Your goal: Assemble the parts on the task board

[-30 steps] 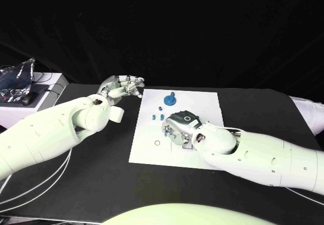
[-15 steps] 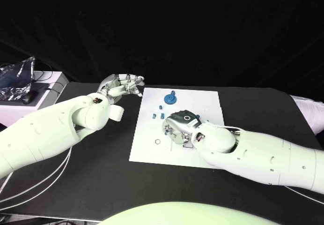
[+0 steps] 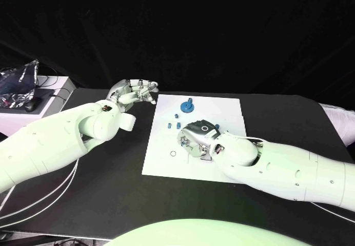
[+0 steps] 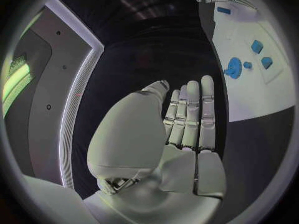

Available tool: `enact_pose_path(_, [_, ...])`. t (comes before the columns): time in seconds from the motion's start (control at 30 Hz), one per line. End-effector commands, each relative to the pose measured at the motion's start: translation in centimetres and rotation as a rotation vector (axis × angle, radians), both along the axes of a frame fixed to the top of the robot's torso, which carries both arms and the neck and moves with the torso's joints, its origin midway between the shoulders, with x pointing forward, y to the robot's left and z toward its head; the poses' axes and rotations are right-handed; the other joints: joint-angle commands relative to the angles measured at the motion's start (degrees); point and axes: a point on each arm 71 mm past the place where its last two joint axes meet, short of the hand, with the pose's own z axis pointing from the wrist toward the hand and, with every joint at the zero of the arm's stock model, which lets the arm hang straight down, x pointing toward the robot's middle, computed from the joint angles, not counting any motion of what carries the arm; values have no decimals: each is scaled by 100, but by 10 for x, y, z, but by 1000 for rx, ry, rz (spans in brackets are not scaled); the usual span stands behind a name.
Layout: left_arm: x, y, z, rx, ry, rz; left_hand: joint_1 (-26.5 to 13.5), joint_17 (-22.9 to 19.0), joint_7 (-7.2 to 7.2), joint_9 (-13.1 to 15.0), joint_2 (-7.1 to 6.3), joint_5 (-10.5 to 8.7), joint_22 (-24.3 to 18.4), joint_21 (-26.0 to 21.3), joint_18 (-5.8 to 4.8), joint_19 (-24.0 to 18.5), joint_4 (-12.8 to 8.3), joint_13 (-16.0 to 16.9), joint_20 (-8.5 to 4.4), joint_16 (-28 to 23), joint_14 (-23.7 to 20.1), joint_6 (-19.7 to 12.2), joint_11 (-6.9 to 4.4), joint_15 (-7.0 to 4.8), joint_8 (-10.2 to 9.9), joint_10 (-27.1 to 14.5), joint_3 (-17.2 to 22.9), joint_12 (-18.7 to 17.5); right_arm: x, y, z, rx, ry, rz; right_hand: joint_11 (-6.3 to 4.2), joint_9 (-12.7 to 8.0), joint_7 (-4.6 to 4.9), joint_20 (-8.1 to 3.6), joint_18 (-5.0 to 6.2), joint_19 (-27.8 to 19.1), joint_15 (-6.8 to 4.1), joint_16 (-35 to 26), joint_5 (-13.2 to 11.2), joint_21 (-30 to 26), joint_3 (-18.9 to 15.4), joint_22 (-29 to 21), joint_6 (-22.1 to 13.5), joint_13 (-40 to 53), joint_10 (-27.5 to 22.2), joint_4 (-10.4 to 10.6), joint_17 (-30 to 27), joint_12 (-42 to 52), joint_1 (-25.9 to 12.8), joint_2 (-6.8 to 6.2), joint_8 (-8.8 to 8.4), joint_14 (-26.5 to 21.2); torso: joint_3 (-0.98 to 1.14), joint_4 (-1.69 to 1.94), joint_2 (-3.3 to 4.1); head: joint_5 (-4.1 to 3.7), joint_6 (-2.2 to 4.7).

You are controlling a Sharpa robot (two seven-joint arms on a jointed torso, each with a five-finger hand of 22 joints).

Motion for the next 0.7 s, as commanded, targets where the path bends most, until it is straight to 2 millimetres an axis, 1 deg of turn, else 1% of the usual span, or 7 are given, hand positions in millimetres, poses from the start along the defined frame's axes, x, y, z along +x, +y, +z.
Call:
enact_pose_path(0.03, [-1, -2, 0, -13, 6, -23, -21, -8, 4, -7, -59, 2, -10, -33, 72, 38, 2, -7, 13, -31, 19, -31, 35, 5, 34, 5, 33, 12, -4, 1, -3, 7, 24, 35, 18, -50, 22, 49, 4, 223, 43, 3, -5, -31, -62, 911, -78, -34, -97, 28, 128, -55, -126, -61, -63, 315, 7, -2, -6, 3, -18])
enact_pose_path(0.33, [-1, -2, 0, -12, 16, -31, -21, -8, 4, -7, -59, 2, -10, -33, 72, 38, 2, -7, 13, -31, 19, -31, 35, 5, 34, 5, 33, 12, -4, -2, 1, 52, 2, 19, 92, -151, 31, 103, 81, 127, 101, -77, -90, -468, -257, 762, -254, -179, -595, 136, -48, -70, -264, -263, -236, 261, 6, -3, -8, 4, -23])
enact_pose_path(0.43, [-1, -2, -1, -12, 18, -32, -21, -8, 4, -7, -59, 2, -10, -33, 72, 38, 2, -7, 13, -31, 19, -31, 35, 5, 34, 5, 33, 12, -4, -4, 3, 74, -13, 7, 115, -184, 39, 119, 103, 100, 116, -104, -97, -605, -329, 711, -287, -212, -776, 142, -99, -68, -227, -277, -280, 247, 12, -1, -6, -2, -4])
enact_pose_path(0.5, [-1, -2, -1, -12, 19, -33, -21, -8, 4, -7, -59, 2, -10, -33, 72, 38, 2, -7, 13, -31, 19, -31, 35, 5, 34, 5, 33, 12, -4, -5, 5, 92, -19, -1, 128, -224, 20, 127, 109, 96, 125, -114, -91, -646, -383, 693, -392, -218, -865, 142, -118, -63, -195, -288, -352, 242, 12, -1, -6, -2, -4])
enact_pose_path(0.53, [-1, -2, -1, -12, 19, -34, -21, -8, 4, -7, -59, 2, -10, -33, 72, 38, 2, -7, 13, -31, 19, -31, 35, 5, 34, 5, 33, 12, -5, -6, 5, 101, -21, -6, 146, -256, -29, 136, 113, 94, 139, -117, -91, -678, -440, 679, -473, -219, -941, 151, -125, -61, -176, -287, -408, 242, 11, -3, -6, -8, 3])
enact_pose_path(0.63, [-1, -2, -1, -12, 24, -38, -33, -9, 7, -10, -65, -1, -13, -36, 72, 42, 7, -11, 13, -34, 22, -41, 38, 6, 37, -4, 54, 11, -6, -10, 8, 128, -23, -20, 160, -285, -25, 146, 133, 76, 150, -135, -87, -798, -527, 633, -521, -220, -1026, 166, -167, -62, -155, -284, -448, 233, 9, -5, -4, -13, 9])
enact_pose_path(0.7, [0, -2, -2, -11, 28, -41, -79, 5, 9, -16, -94, -8, 37, 73, 81, 220, 5, -21, -7, 5, 116, -62, 33, -7, 69, -19, 163, 27, -6, -15, 10, 152, -19, -36, 161, -289, -22, 148, 137, 72, 151, -138, -87, -823, -543, 624, -524, -219, -1036, 169, -172, -60, -149, -283, -453, 232, 10, -9, -10, -20, 24])
